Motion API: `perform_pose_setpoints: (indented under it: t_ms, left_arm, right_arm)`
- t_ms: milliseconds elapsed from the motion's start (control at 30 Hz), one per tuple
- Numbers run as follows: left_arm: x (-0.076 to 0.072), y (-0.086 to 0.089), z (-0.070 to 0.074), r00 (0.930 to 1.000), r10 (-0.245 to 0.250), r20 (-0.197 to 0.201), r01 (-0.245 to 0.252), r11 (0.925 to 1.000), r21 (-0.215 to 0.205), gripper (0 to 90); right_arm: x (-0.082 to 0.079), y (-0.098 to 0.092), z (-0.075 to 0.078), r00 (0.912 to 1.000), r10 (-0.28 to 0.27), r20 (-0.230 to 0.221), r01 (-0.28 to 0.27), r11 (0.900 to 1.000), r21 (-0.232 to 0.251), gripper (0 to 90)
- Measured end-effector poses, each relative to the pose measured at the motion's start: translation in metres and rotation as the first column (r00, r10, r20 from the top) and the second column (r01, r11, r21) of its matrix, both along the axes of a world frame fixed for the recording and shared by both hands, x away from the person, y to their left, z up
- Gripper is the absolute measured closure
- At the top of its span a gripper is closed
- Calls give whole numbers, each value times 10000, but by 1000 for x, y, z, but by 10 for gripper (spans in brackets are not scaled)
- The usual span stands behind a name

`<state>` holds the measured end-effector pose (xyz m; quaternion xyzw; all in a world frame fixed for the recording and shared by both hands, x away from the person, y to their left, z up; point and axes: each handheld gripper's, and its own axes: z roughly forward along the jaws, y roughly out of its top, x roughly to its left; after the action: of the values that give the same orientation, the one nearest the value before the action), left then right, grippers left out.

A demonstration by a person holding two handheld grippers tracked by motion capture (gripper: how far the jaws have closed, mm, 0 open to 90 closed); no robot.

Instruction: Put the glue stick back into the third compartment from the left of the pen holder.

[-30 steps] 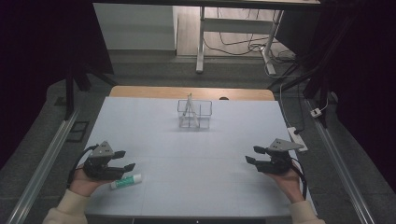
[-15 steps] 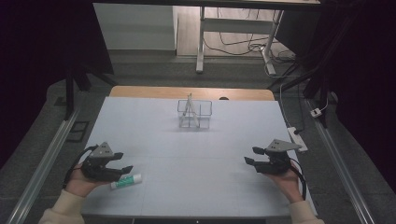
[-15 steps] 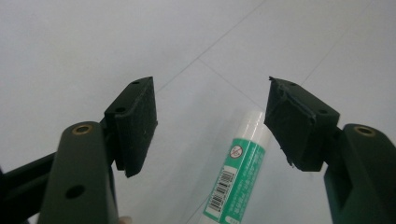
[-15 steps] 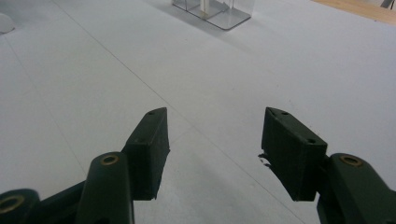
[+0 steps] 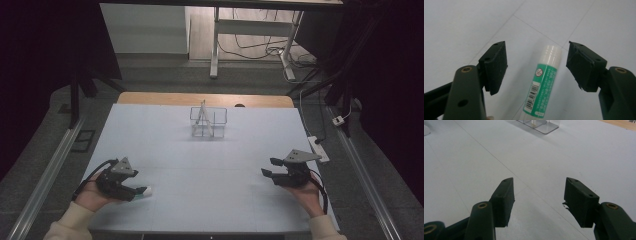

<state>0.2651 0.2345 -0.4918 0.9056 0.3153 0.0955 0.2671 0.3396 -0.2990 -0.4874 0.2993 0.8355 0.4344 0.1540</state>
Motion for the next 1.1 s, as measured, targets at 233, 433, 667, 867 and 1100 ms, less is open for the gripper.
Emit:
perform_pose_setpoints:
  t_ms: [233,433,667,867,1100]
  left_arm:
    - [4,-13,-8,9975,-480,-513,509,9971,565,309]
    - [5,-20,-15,9939,-744,-816,826,9913,1025,314]
    - [8,-21,-18,9930,-774,-890,871,9900,1107,331]
    - [11,-24,-22,9912,-923,-944,1037,9868,1240,373]
    - [11,-26,-24,9883,-1348,-720,1443,9783,1484,520]
  right_arm:
    - [0,-1,0,10000,-22,-24,22,10000,0,405]
    - [0,0,-1,10000,-64,-24,64,10000,-2,404]
    - [0,-1,-1,10000,-55,-51,55,10000,24,404]
    - [1,-1,-2,10000,-39,-77,39,10000,-58,403]
    - [1,-1,-2,9999,-76,-85,76,9999,-70,402]
